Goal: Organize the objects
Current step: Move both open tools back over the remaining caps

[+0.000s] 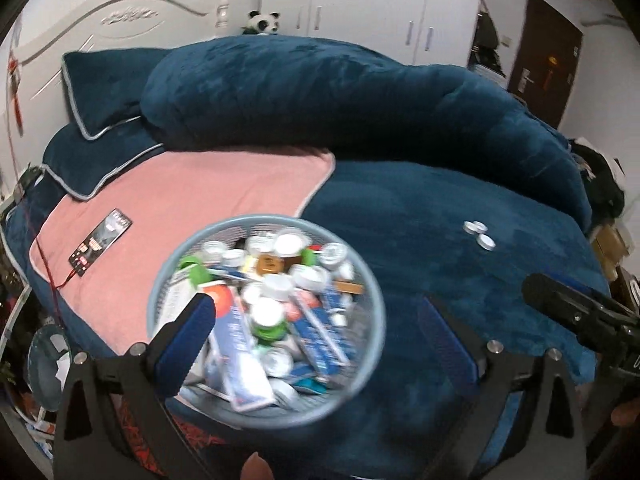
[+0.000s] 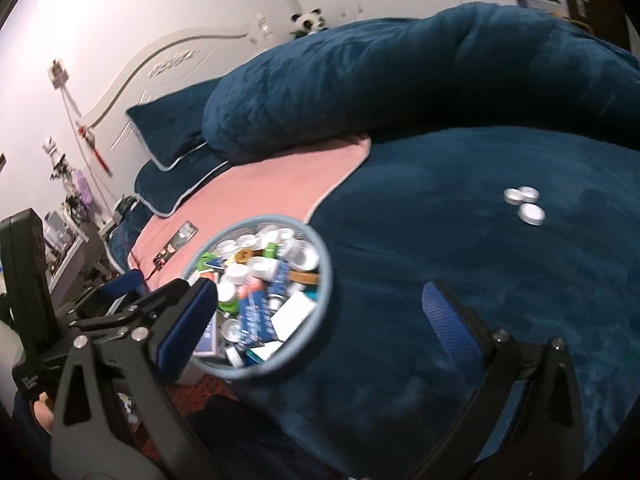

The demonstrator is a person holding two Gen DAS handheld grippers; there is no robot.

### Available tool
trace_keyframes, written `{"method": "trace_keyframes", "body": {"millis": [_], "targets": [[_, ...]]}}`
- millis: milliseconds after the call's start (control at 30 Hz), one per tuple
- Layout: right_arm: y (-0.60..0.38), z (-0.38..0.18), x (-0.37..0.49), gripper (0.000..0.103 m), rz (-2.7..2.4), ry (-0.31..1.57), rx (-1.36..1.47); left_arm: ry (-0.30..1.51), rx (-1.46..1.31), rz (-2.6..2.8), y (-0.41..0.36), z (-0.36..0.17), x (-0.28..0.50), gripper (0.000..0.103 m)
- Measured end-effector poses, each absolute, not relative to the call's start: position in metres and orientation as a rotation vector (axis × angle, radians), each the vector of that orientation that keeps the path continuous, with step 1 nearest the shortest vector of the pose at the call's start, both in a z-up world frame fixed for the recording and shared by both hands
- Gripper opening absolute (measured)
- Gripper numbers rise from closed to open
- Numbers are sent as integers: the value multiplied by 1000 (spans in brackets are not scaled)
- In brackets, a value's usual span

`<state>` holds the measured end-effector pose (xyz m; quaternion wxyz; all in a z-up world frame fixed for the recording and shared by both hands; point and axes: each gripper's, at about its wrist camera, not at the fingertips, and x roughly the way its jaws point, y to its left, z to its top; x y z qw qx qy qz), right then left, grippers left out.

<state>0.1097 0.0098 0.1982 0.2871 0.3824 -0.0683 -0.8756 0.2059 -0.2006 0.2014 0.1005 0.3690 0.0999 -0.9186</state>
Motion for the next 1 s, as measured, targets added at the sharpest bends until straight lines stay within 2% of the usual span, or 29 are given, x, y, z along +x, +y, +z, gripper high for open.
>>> {"method": "trace_keyframes", "body": {"millis": [267,600,1000], "targets": [[108,194,133,103,-2477,-285,1037,225,1124,-2794,-128,213,211,102],[179,177,129,103,-2582,-364,1095,145,1212,-2853,-64,197,185,102],[169,117,45,103,-2558,-225,1254,124,1374,-2778,-50,127,102,102]]}}
